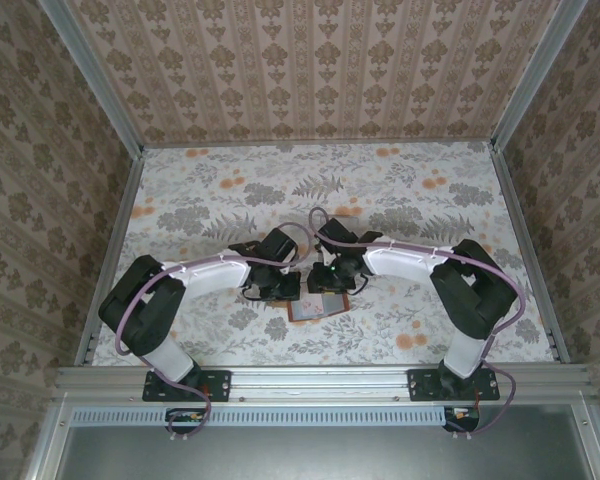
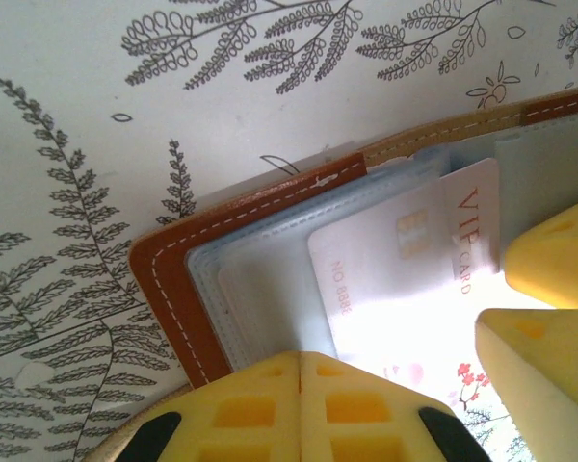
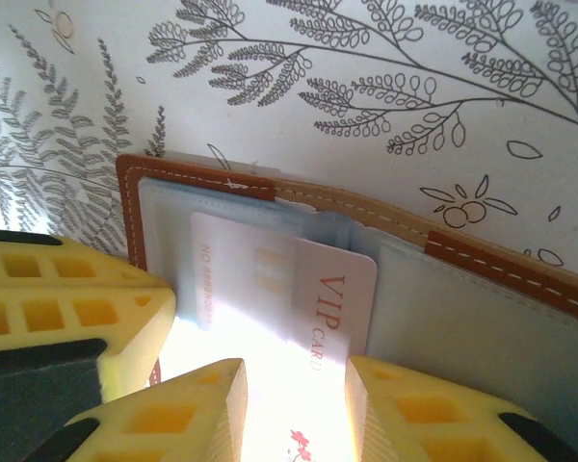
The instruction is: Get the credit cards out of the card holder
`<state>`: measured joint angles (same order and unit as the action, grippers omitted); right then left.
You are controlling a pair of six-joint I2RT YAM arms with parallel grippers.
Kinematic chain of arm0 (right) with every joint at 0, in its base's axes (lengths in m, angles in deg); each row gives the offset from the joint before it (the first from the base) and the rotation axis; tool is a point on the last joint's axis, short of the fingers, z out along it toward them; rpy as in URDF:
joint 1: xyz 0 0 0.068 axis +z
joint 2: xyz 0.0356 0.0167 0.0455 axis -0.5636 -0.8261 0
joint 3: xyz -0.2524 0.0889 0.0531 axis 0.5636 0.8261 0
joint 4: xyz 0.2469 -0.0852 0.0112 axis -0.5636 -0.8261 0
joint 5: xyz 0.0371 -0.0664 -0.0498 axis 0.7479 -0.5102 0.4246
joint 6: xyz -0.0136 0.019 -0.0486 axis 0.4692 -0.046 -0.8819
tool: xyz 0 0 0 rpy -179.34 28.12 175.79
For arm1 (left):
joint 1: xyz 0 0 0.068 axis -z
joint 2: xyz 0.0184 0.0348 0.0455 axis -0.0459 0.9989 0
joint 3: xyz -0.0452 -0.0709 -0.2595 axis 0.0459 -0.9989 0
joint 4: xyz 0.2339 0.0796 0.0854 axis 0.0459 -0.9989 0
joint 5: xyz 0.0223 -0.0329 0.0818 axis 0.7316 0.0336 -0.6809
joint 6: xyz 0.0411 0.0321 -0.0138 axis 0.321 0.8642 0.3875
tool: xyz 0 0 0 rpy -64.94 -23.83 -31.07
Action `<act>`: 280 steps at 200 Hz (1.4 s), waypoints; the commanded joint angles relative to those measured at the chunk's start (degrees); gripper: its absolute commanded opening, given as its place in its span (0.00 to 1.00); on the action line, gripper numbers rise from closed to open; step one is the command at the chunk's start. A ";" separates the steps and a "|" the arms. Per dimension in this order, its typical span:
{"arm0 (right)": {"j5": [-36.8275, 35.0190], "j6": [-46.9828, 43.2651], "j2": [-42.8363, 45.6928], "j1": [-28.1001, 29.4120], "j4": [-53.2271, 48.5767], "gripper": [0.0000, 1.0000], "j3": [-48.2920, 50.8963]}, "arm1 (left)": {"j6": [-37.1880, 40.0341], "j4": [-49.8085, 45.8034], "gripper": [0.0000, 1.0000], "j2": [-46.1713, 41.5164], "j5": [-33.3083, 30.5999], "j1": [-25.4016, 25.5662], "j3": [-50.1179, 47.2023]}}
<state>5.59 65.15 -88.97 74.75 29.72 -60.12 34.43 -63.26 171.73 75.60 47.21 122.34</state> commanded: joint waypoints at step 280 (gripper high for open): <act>12.67 2.96 2.19 -4.50 10.22 0.16 7.78 | 3.27 -8.52 0.07 6.32 -3.19 1.82 4.90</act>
<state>16.19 67.49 -88.67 70.55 39.23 -53.04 36.20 -66.69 176.14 75.38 48.36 127.44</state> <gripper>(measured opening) 0.177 0.072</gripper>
